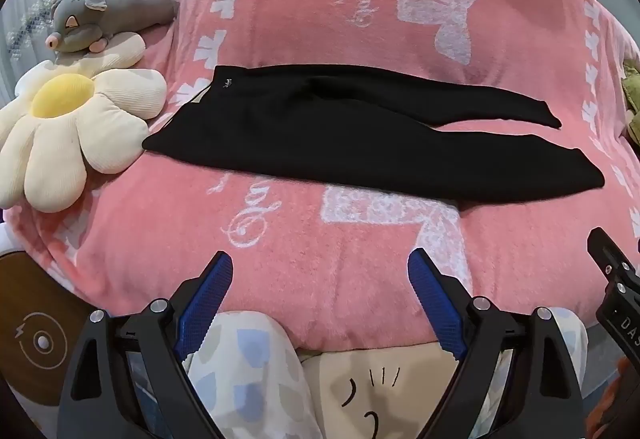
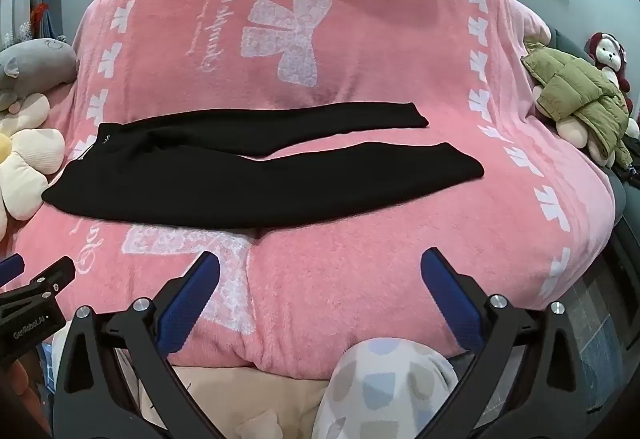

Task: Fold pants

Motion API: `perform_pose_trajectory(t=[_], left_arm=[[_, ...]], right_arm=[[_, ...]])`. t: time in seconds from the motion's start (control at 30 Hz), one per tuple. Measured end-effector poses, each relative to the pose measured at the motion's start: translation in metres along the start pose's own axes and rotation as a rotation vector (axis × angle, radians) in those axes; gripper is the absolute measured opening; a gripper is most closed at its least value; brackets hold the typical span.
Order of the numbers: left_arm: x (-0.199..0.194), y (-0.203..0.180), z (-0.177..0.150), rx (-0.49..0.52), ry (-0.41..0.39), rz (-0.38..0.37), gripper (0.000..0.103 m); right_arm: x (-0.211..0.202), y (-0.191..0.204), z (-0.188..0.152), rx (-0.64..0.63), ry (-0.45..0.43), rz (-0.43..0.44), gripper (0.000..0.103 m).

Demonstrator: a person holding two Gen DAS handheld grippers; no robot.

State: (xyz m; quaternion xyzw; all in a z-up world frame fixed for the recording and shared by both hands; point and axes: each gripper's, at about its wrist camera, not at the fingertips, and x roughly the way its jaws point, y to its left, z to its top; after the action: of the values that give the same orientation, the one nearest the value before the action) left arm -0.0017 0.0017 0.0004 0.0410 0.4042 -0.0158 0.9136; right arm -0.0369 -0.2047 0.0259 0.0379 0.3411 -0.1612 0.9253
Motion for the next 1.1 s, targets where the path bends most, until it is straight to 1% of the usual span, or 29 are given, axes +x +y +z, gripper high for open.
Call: perform_pose_trajectory(t=[0.1,0.23,0.27,0.33,0.43,0.57,0.77,1.1], left_arm=[[0.007,0.000,0.005,-0.004,0.006,0.003,0.087],[0.006,-0.001,0.004,0.003,0.004,0.007,0.087],[0.009,-0.002,0.012,0.006,0.018,0.003,0.087],[0.010,-0.002,0.013,0.009,0.024,-0.009,0.087],[0.013,-0.001,0.015,0.011,0.026,-0.001,0.088],[0.015,-0.003,0.016,0.020,0.024,0.006,0.088],[0.020,-0.004,0.013,0.026,0.045,-0.002,0.088],[0.027,-0.004,0.012,0.025,0.064,0.009,0.088]], right_arm=[[0.002,-0.001,0.002,0.003,-0.004,-0.004,0.098],[0.003,0.003,0.004,-0.011,-0.003,-0.007,0.098],[0.004,0.003,0.004,-0.011,-0.004,-0.008,0.098],[0.012,0.006,0.007,-0.011,0.003,-0.002,0.098],[0.014,0.008,0.007,-0.011,0.004,-0.006,0.098],[0.018,0.006,0.005,-0.008,0.009,-0.004,0.098],[0.016,0.002,0.002,-0.007,0.021,-0.006,0.098],[0.018,0.002,0.002,-0.009,0.034,-0.004,0.098]])
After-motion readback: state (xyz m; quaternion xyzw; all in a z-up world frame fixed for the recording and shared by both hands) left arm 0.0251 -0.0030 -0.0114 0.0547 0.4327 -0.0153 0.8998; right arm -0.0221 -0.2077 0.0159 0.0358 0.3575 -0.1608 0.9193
